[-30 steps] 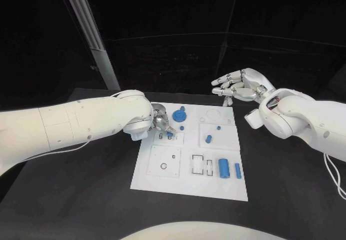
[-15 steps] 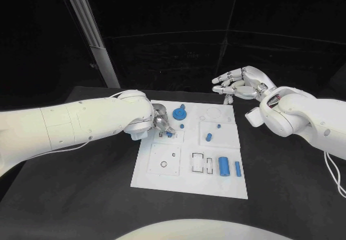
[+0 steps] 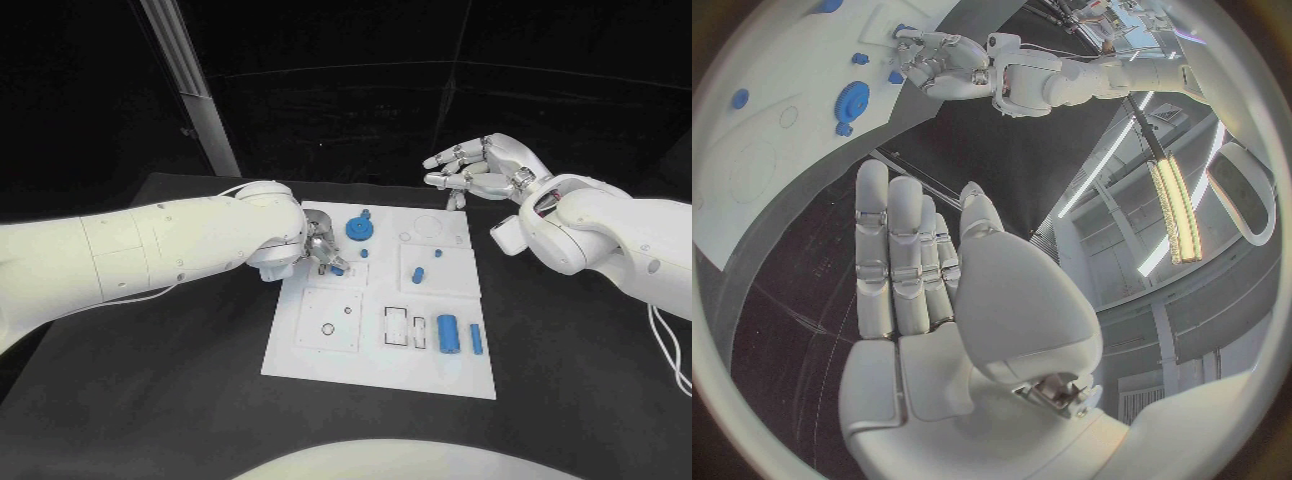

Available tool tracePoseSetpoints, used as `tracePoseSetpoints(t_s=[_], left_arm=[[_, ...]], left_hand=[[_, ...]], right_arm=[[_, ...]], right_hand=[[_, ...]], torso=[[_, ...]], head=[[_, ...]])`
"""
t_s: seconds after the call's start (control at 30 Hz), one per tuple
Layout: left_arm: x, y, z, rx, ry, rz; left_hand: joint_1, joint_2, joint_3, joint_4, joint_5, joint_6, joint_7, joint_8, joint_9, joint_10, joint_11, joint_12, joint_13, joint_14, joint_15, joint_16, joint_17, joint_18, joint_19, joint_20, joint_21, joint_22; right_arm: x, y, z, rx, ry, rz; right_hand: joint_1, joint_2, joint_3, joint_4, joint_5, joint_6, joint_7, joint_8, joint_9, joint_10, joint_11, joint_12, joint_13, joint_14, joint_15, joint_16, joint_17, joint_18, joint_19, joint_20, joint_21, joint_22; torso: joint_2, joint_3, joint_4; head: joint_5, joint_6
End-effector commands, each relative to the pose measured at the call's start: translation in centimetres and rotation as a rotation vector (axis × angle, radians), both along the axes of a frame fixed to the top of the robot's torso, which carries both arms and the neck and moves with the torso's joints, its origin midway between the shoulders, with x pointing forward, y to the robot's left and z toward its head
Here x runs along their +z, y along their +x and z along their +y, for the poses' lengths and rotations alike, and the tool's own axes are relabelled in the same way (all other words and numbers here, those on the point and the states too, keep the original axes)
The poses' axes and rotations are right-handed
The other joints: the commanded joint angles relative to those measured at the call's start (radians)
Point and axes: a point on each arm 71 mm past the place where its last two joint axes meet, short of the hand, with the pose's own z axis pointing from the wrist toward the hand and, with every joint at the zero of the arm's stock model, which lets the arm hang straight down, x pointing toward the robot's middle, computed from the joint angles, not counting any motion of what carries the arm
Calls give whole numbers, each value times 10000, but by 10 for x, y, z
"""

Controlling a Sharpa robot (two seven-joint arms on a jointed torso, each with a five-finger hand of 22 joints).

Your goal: Assemble the parts on the task board

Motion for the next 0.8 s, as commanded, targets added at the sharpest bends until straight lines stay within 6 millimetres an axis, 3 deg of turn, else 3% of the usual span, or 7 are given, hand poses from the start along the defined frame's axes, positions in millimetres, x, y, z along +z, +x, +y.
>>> tracePoseSetpoints(t_s=[0.03, 0.4, 0.6, 0.8], left_arm=[[-3, -2, 1, -143, 351, 248], [-4, -2, 2, -157, 419, 326], [-4, -1, -3, -296, 414, 361], [-5, 2, -8, -408, 503, 449]], left_hand=[[-35, 88, 1441, -1376, -31, 36, -69, 65, 20, 14, -35, -44, -3, 1041, 30, 31, 2634, -92, 63, 41, 11, 150], [-62, 84, 1454, -1374, -36, 37, -67, 70, 29, 14, -32, -47, -5, 1041, 32, 31, 2634, -93, 65, 41, 15, 158], [-686, -86, 1184, -1139, -94, 188, -130, 156, 128, 70, -65, 16, 46, 1041, 20, 31, 2634, -108, 93, 40, 50, 237], [-1063, -81, 883, -927, -104, 265, -154, 165, 169, 39, -86, -14, 1, 1041, -7, 31, 2634, -104, 85, 17, 36, 225]], right_arm=[[1, 0, 1, 137, 120, -6], [1, 0, 1, 135, 145, 9], [1, 0, 2, 153, 154, 7], [1, 0, 3, 168, 164, -4]], right_hand=[[-57, 5, -4, 39, -47, -67, -14, 20, 13, -59, 27, 32, -12, -60, 19, 10, -9, 33, -73, 24, 47, 9], [-55, 14, -1, 41, -42, -71, -13, 23, 12, -64, 27, 35, -17, -65, 20, 8, -14, 33, -77, 25, 47, 10], [-55, 14, -1, 41, -42, -71, -13, 23, 12, -64, 27, 35, -17, -65, 20, 8, -14, 33, -77, 25, 47, 10], [-55, 14, -1, 41, -42, -71, -13, 23, 12, -64, 27, 35, -17, -65, 20, 8, -14, 33, -77, 25, 47, 10]], torso=[[3, -2, -5], [-2, 7, 4], [3, 10, -9], [-3, 22, -25]], head=[[-15, 4], [-20, 30], [-16, 47], [-1, 40]])
